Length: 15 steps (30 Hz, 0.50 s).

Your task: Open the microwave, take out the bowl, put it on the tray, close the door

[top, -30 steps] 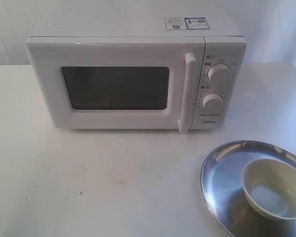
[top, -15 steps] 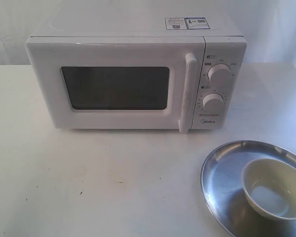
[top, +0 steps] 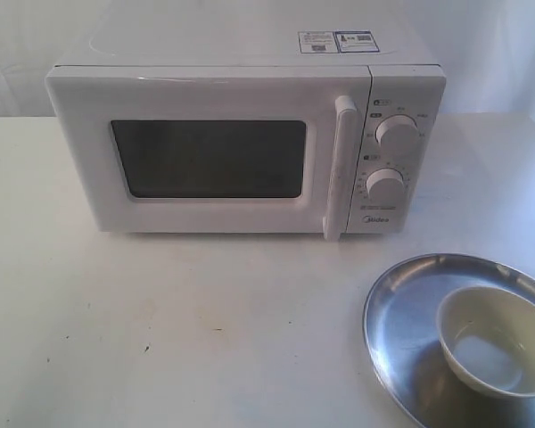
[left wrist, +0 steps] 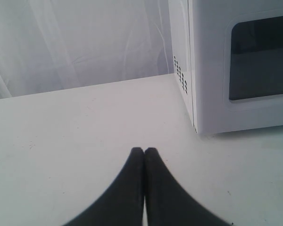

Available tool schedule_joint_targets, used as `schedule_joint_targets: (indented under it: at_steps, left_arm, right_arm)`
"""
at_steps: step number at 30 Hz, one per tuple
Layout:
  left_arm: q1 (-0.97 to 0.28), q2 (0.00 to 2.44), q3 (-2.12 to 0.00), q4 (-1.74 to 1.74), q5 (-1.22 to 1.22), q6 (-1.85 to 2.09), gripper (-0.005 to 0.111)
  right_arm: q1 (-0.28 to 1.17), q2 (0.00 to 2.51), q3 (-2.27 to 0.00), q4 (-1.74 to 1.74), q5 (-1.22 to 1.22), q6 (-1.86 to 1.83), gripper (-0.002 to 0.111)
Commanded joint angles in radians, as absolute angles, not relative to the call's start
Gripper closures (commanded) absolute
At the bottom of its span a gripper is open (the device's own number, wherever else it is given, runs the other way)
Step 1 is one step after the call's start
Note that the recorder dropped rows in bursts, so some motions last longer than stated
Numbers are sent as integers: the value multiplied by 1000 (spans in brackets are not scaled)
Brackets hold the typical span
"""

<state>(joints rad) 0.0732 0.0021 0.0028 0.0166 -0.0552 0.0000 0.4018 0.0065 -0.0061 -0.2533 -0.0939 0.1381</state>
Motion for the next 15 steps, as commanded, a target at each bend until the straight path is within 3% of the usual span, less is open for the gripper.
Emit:
schedule_joint_targets:
  at_steps: [1, 15]
  left_arm:
    - [69, 0, 0, 9, -61, 0, 107]
    - [69, 0, 0, 9, -59, 0, 107]
  right_arm:
    - [398, 0, 0, -81, -127, -50, 108]
    - [303, 0, 0, -33, -75, -68, 108]
